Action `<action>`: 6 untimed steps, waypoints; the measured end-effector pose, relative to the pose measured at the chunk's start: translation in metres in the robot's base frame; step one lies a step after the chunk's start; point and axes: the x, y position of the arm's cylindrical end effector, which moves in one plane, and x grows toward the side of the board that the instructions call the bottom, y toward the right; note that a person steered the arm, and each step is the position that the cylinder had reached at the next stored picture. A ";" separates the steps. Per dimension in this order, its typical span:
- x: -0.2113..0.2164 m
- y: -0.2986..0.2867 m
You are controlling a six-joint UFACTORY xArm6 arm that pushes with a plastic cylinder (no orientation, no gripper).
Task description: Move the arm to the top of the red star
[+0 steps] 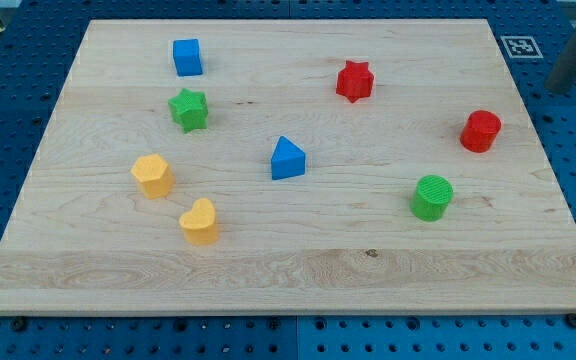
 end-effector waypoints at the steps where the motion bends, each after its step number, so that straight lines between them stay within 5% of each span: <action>1: -0.012 -0.039; 4: -0.093 -0.246; 5: -0.093 -0.230; 6: -0.091 -0.108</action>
